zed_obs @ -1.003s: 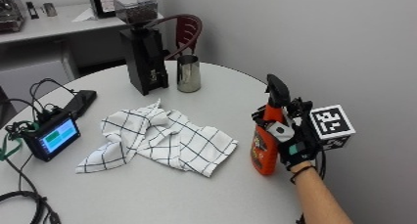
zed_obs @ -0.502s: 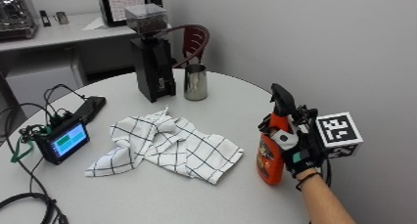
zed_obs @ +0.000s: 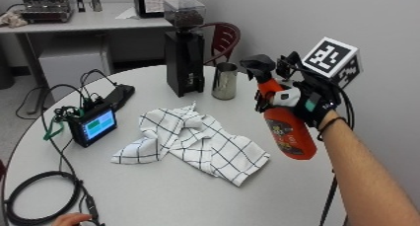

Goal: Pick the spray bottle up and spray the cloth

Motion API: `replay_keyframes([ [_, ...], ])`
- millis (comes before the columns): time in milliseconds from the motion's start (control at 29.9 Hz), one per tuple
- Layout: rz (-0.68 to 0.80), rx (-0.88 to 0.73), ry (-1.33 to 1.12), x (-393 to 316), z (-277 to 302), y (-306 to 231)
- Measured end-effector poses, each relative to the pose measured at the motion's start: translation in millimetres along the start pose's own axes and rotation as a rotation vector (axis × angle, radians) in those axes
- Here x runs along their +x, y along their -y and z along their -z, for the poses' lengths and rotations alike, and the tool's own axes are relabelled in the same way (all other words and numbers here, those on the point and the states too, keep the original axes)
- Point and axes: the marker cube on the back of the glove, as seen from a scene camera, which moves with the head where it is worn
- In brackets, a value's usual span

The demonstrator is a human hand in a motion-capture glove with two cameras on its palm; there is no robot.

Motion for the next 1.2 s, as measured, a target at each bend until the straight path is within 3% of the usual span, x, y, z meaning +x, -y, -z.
replay_keyframes([
  [234, -0.138, -0.092, -0.138, 21, -24, 3],
  [435, -0.237, -0.149, -0.083, 73, -56, -12],
  [702, -0.174, -0.032, -0.148, 11, 5, -10],
  [1003, -0.256, -0.096, -0.156, 48, -38, -9],
  [1204, -0.203, -0.059, -0.191, 5, -3, -9],
])
